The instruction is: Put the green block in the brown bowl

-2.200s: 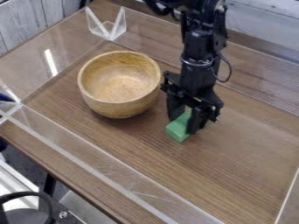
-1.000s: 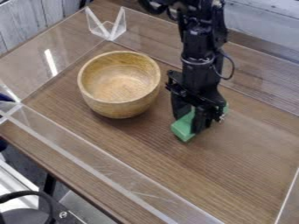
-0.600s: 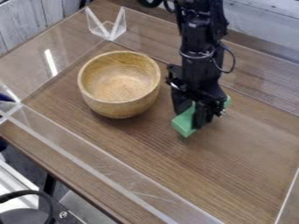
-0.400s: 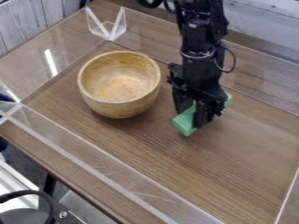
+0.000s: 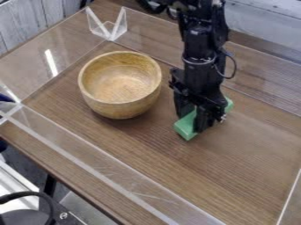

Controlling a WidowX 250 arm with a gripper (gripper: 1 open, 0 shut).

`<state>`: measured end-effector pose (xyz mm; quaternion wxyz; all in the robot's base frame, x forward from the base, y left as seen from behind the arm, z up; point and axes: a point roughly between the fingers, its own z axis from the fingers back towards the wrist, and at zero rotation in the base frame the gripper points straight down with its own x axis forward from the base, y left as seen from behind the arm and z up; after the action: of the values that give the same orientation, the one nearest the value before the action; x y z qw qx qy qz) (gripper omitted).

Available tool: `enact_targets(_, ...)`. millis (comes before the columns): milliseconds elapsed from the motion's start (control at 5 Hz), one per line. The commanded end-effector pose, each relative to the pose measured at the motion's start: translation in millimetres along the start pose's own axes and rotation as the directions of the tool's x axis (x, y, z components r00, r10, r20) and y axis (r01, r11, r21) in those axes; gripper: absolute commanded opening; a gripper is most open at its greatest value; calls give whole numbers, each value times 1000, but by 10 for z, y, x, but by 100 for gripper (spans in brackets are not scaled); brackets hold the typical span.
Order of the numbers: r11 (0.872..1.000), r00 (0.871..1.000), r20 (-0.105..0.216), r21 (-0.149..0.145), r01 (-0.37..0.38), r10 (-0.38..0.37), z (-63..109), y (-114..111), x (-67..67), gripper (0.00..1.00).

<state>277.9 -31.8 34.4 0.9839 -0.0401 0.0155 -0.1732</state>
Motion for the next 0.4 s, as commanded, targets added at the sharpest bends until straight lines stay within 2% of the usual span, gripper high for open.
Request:
enact_targets(0, 1000, 999, 43, 9, -1, 0, 96, 18, 63, 0)
enact_targets(200, 1000, 999, 48, 7, -3, 3, 132, 18, 50, 0)
